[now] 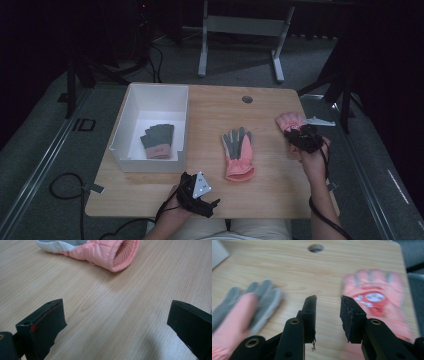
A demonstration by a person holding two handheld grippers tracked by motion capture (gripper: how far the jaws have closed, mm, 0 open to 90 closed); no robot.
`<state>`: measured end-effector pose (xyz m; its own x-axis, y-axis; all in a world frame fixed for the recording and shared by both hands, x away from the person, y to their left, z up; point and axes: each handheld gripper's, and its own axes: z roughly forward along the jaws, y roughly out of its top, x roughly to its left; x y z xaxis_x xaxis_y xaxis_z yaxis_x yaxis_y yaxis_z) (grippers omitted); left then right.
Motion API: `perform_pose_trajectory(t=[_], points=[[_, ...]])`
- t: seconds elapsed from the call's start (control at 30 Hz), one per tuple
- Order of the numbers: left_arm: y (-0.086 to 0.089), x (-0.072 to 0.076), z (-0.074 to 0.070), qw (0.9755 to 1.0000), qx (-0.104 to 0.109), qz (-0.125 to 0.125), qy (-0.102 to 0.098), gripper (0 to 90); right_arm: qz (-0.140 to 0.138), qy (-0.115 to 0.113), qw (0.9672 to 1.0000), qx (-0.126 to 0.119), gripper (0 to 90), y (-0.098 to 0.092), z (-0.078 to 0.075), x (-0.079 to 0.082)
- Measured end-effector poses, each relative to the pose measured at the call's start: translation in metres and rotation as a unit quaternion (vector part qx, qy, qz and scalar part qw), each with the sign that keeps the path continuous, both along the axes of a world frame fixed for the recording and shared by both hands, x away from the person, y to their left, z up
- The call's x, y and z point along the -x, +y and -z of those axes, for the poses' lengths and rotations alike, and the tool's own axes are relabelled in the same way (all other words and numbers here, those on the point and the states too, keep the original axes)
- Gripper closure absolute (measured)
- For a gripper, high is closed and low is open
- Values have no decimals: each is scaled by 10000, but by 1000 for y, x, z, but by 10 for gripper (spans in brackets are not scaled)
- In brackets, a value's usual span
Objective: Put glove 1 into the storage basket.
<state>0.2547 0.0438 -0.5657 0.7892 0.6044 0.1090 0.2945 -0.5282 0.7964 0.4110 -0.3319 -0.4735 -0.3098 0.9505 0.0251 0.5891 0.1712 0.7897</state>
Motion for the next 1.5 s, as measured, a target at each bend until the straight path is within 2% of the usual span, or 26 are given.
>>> perform_pose_trajectory(t=[0.1,0.13,0.17,0.37,0.53,0.7,0.73,0.8,0.9,1.03,1.07,1.1,1.13,1.23,1.3,1.37,1.43,1.5], points=[[-1,0,0,10000,-4,3,-33,12,187,77,9998,13,642,-19,0,-12],[-1,0,0,10000,6,6,-14,12,263,102,9996,64,626,-28,1,-21],[-2,1,0,10000,-2,8,-9,13,263,102,9996,64,626,-28,1,-21],[-2,0,1,10000,2,7,11,12,267,138,9982,512,572,-45,10,-44],[-1,1,1,10000,15,9,4,12,112,322,9960,822,529,-48,26,-60],[0,1,1,10000,-9,15,-28,12,105,490,9951,852,554,-48,30,-71],[0,1,1,10000,-12,16,-31,12,114,571,9938,946,535,-47,33,-78],[0,1,0,10000,9,21,-46,12,104,748,9925,957,506,-46,38,-84],[0,2,0,10000,-5,29,-59,12,86,903,9888,1188,530,-41,47,-91],[1,2,0,10000,10,34,-86,13,129,979,9885,1147,658,-40,50,-94],[1,2,0,10000,10,34,-86,13,129,979,9885,1147,658,-40,50,-94],[1,2,0,10000,-16,39,-83,13,151,993,9887,1115,701,-40,50,-93],[1,2,0,10000,-5,34,-88,12,272,998,9896,1002,805,-41,50,-92],[1,2,-1,9999,15,29,-100,12,351,953,9905,932,827,-43,49,-91],[1,3,-1,9999,0,32,-101,12,463,777,9911,976,851,-41,47,-86],[1,3,-1,9999,11,38,-106,12,576,701,9926,809,856,-41,43,-80],[1,3,0,9999,-23,28,-111,13,565,599,9938,744,858,-39,36,-72],[1,2,0,9999,-20,32,-103,13,610,385,9945,756,859,-35,27,-61]])
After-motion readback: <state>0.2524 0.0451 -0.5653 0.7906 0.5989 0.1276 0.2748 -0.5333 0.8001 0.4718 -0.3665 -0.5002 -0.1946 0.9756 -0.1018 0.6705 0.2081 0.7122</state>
